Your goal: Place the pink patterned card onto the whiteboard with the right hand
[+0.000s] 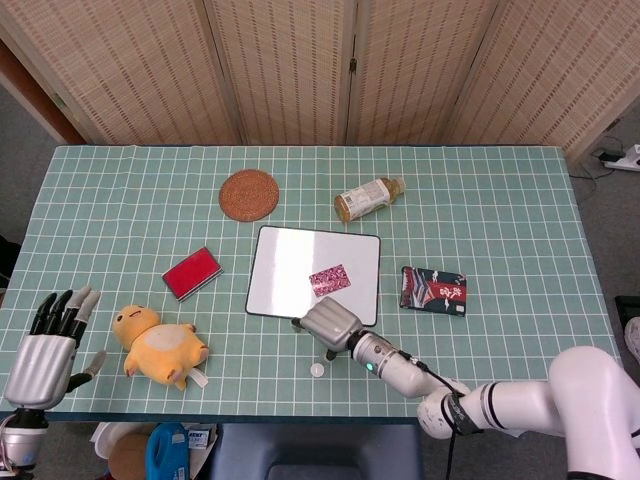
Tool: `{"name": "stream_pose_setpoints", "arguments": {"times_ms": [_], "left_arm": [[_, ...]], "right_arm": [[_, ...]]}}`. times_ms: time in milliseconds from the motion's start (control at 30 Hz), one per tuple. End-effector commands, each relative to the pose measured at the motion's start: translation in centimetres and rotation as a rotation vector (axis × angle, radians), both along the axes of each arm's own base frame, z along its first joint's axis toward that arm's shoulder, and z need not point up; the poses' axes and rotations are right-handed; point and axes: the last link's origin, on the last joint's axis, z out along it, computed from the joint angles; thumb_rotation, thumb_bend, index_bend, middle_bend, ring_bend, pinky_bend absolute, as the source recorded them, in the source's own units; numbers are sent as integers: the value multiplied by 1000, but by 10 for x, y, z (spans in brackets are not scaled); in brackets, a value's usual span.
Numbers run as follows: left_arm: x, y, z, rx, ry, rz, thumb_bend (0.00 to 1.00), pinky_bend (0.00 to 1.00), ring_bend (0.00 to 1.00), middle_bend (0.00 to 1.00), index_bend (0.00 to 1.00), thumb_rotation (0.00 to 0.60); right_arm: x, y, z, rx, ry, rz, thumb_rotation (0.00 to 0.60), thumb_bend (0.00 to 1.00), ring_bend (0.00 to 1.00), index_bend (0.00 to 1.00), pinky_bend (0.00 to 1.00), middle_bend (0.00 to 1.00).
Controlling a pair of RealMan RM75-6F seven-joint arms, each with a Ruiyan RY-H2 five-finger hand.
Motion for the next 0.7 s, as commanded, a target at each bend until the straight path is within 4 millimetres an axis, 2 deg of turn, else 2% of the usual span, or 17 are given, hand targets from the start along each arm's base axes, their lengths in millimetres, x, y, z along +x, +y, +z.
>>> {"name": "stream_pose_setpoints", "arguments": {"times_ms": [33, 300, 700], "left_arm": [[-1, -1, 0, 1, 2, 4, 281, 0, 14, 13, 15, 600], [-1, -1, 0, 1, 5, 7, 281, 0, 14, 13, 15, 600], [-4, -2, -1, -1, 4, 15, 281, 0, 14, 13, 15, 600]], "right_arm": [[-1, 13, -5, 44, 10, 30, 600, 167, 972, 347, 1000, 895], [-3, 23, -6, 80, 28, 70, 600, 189, 972, 378, 1000, 902], [-12, 26, -11, 84, 85, 94, 600, 190, 972, 392, 1000, 903]]}}
